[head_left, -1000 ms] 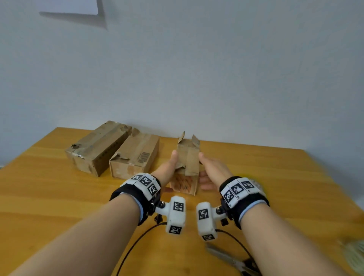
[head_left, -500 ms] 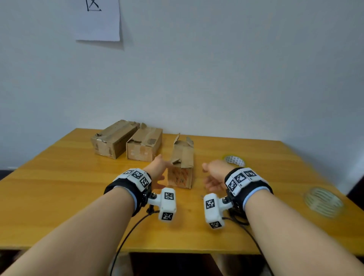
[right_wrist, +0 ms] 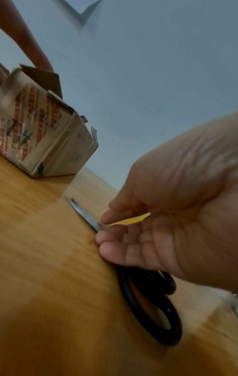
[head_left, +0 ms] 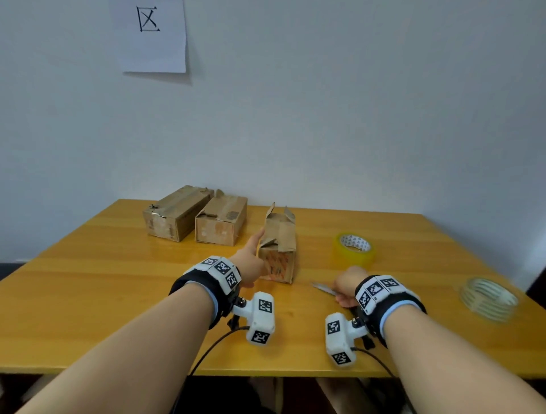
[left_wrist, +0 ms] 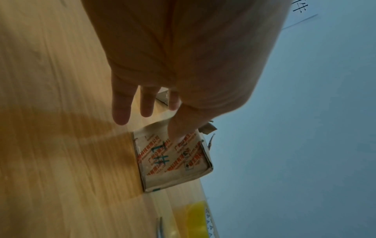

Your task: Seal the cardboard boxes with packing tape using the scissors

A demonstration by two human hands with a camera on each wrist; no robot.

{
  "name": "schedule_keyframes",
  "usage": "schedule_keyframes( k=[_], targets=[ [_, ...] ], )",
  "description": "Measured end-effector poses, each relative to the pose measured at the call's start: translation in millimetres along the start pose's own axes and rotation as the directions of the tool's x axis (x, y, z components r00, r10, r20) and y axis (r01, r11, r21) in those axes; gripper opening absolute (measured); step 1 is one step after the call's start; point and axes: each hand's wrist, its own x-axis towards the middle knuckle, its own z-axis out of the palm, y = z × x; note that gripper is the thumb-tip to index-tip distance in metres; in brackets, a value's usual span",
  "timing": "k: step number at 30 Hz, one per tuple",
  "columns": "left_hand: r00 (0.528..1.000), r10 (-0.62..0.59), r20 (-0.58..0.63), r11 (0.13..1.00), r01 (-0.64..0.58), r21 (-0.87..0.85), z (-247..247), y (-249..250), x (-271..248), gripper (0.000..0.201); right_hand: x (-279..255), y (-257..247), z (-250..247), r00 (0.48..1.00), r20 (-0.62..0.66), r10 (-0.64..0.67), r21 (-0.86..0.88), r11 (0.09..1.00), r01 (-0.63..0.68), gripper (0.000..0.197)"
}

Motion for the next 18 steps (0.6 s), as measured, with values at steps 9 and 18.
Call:
schedule_keyframes(
  k=[9, 18],
  targets=[
    [0.996, 0.085, -0.007, 0.991, -0.086, -0.103, -7.2, -11.1, 52.7, 0.077, 9.6, -47.3, -1.9, 0.979, -0.118, -0.167, -0.166, 0.975, 0.147, 0.03],
    [0.994, 0.105, -0.031, 0.928, -0.109, -0.357, 0.8, 5.9, 100.7, 0.057, 38.3, -95.7, 8.9, 0.945, 0.032, -0.326, 0.534, 0.805, 0.26, 0.032]
  ],
)
